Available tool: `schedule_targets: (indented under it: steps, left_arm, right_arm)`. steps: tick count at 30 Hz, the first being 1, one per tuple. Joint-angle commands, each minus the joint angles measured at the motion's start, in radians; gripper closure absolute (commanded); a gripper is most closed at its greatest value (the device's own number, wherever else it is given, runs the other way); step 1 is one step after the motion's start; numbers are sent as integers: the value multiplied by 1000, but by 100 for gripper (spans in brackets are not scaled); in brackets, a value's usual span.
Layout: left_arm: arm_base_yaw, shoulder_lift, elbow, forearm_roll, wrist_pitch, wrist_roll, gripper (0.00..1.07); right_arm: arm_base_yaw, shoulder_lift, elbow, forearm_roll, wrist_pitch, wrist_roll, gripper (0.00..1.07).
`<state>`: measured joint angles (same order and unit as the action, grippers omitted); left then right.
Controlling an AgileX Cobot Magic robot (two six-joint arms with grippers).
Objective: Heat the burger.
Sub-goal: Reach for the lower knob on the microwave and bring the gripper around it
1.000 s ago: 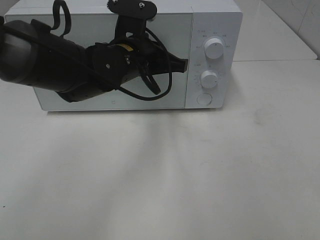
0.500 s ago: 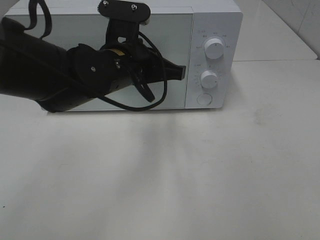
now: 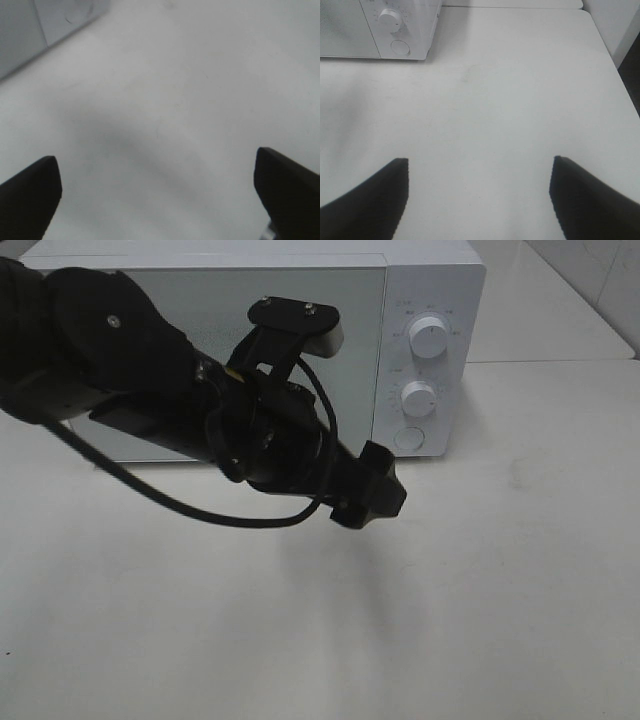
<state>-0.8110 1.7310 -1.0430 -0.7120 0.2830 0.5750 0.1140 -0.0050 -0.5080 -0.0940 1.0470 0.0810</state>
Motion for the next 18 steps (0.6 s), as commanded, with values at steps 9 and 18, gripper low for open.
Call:
schedule_targets:
  steps: [9,18]
  left_arm:
    - [162,-166,1,86,470,-91,7]
    - [362,-299,1,202,661,-266,7]
  right_arm:
    - [-6,-27,1,1,-10,3,33]
    - [-6,-27,1,1,-10,3,33]
